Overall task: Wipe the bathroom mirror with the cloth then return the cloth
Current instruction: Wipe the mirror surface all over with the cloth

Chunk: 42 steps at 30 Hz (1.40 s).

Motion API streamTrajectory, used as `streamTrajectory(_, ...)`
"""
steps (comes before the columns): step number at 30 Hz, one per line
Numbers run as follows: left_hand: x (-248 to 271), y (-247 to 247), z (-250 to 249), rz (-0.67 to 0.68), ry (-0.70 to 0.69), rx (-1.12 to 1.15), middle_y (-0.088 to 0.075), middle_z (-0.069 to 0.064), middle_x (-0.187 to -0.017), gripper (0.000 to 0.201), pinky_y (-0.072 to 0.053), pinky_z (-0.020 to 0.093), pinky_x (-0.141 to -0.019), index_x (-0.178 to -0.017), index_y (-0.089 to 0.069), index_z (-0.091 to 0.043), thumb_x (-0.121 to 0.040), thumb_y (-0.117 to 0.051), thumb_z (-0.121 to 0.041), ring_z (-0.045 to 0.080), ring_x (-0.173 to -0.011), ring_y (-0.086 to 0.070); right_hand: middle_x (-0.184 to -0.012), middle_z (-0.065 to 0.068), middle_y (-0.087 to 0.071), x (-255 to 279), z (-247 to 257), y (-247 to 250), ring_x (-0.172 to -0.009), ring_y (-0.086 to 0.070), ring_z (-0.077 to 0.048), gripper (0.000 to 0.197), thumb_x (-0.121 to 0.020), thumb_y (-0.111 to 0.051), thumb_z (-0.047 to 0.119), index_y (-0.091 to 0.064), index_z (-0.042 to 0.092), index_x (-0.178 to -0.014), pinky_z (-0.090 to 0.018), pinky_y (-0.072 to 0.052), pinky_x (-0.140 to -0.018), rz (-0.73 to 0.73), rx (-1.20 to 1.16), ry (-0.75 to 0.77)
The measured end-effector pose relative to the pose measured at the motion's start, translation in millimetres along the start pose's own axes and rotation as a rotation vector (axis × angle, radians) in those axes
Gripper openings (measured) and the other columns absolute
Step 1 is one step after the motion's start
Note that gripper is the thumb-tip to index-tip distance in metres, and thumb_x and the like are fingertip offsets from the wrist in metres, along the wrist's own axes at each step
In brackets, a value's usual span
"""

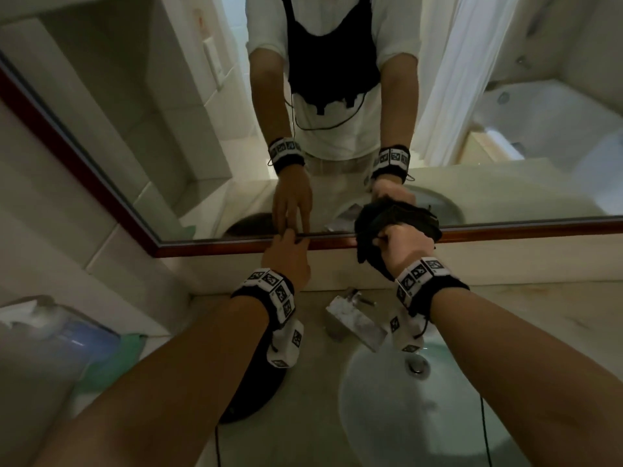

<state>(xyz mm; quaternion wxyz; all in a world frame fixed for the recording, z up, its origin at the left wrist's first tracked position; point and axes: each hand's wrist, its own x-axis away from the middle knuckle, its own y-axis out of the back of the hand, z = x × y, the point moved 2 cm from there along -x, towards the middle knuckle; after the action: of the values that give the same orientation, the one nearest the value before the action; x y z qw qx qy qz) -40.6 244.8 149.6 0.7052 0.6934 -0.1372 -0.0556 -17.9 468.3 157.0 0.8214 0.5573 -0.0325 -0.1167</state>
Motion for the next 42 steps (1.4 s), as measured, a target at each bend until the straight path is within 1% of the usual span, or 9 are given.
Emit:
streamTrajectory(3,-3,2,-10,-0.01,0.071,-0.047,-0.039,0.013,-0.137,0.047,-0.047,0.041,-0.097,-0.143,-0.047,-0.019,-0.096,-0.049,-0.021,0.032,-0.12,-0.046,-0.083,0.006,-0.069,4,-25,20,-0.086,-0.065,-0.018,0.006,-0.079,-0.071,0.033,-0.075,0.029,-0.08,-0.033,-0.056,-0.073,0.02,0.008,0.007)
streamTrajectory(7,-13,14,-19,0.122,0.157,-0.133,-0.037,0.011,-0.142,0.043,-0.044,0.041,-0.1,-0.14,-0.05,-0.018,-0.097,-0.046,-0.023,0.033,-0.124,-0.046,-0.093,0.001,-0.068,5,-58,34,-0.092,-0.064,-0.025,0.007,-0.084,-0.068,0.033,-0.071,0.028,-0.083,-0.035,-0.053,-0.076,0.019,0.02,-0.03)
streamTrajectory(13,-15,18,-17,0.168,0.155,-0.153,-0.039,0.009,-0.136,0.046,-0.044,0.041,-0.102,-0.14,-0.05,-0.021,-0.093,-0.05,-0.025,0.032,-0.123,-0.045,-0.09,0.0,-0.065,3,-85,48,-0.09,-0.061,-0.024,0.008,-0.087,-0.066,0.034,-0.067,0.029,-0.08,-0.031,-0.046,-0.073,0.041,0.025,-0.075)
streamTrajectory(16,-11,16,-12,0.139,0.102,-0.155,-0.038,0.01,-0.138,0.052,-0.043,0.039,-0.103,-0.144,-0.044,-0.022,-0.093,-0.049,-0.026,0.032,-0.121,-0.045,-0.087,0.0,-0.06,3,-82,48,-0.093,-0.06,-0.024,0.009,-0.089,-0.066,0.031,-0.071,0.024,-0.088,-0.031,-0.043,-0.075,0.026,0.053,-0.079)
streamTrajectory(20,-7,8,-3,0.069,0.03,-0.116,-0.038,0.012,-0.137,0.056,-0.041,0.037,-0.103,-0.146,-0.041,-0.021,-0.091,-0.051,-0.026,0.031,-0.12,-0.043,-0.086,0.004,-0.064,1,-70,40,-0.086,-0.059,-0.02,0.006,-0.083,-0.073,0.03,-0.073,0.024,-0.084,-0.031,-0.048,-0.077,0.003,0.068,-0.106)
streamTrajectory(28,-3,2,2,0.035,-0.005,-0.067,-0.033,0.013,-0.141,0.063,-0.044,0.043,-0.102,-0.15,-0.035,-0.018,-0.091,-0.056,-0.024,0.035,-0.126,-0.036,-0.112,-0.005,-0.067,1,11,-4,-0.109,-0.059,-0.025,0.018,-0.091,-0.064,0.031,-0.074,0.019,-0.1,-0.032,-0.043,-0.093,-0.029,0.025,0.071)
streamTrajectory(31,-1,1,4,0.04,-0.015,-0.079,-0.029,0.013,-0.144,0.069,-0.045,0.043,-0.101,-0.152,-0.031,-0.017,-0.089,-0.059,-0.022,0.036,-0.129,-0.032,-0.103,-0.001,-0.068,2,44,-21,-0.1,-0.062,-0.023,0.018,-0.086,-0.066,0.038,-0.072,0.024,-0.094,-0.032,-0.048,-0.085,-0.025,0.01,0.174)
streamTrajectory(34,1,0,2,0.053,-0.026,-0.072,-0.026,0.013,-0.146,0.075,-0.047,0.044,-0.1,-0.153,-0.027,-0.016,-0.087,-0.062,-0.021,0.037,-0.133,-0.029,-0.1,0.0,-0.067,1,46,-17,-0.095,-0.064,-0.025,0.017,-0.088,-0.063,0.038,-0.071,0.025,-0.096,-0.033,-0.052,-0.079,0.027,0.038,0.134)
streamTrajectory(42,0,8,-6,0.156,0.061,-0.08,-0.022,0.013,-0.149,0.075,-0.046,0.049,-0.1,-0.154,-0.024,-0.018,-0.089,-0.061,-0.028,0.037,-0.133,-0.03,-0.103,0.0,-0.068,-9,29,-15,-0.095,-0.064,-0.026,0.021,-0.089,-0.061,0.04,-0.07,0.028,-0.104,-0.038,-0.055,-0.083,0.133,0.096,0.142)
